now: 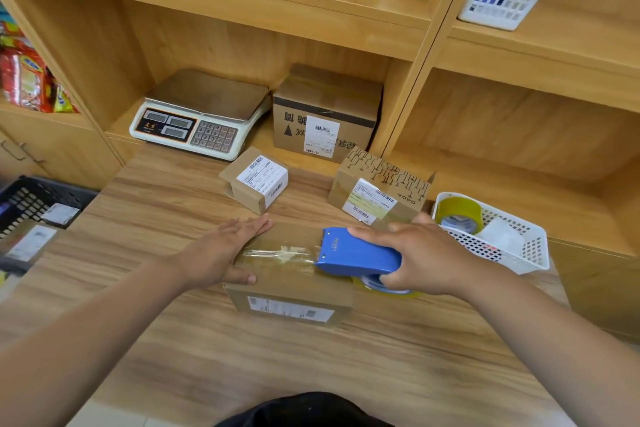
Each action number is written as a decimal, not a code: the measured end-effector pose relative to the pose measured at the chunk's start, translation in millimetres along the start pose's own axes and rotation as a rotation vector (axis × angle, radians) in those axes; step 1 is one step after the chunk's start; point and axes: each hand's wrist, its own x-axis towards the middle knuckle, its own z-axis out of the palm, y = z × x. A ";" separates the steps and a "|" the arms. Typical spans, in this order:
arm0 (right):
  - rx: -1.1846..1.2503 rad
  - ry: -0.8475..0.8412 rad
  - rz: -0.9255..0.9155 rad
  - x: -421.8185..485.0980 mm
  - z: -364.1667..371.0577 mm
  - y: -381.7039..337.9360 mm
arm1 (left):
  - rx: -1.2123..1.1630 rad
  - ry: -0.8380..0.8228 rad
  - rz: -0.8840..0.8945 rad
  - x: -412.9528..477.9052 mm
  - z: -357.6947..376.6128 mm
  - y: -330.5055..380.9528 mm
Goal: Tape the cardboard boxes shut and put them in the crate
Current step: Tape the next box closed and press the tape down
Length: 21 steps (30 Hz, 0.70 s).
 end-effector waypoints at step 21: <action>-0.047 0.053 0.030 -51.9 54.6 100.9 | 0.035 -0.048 -0.051 0.9 3.4 -3.1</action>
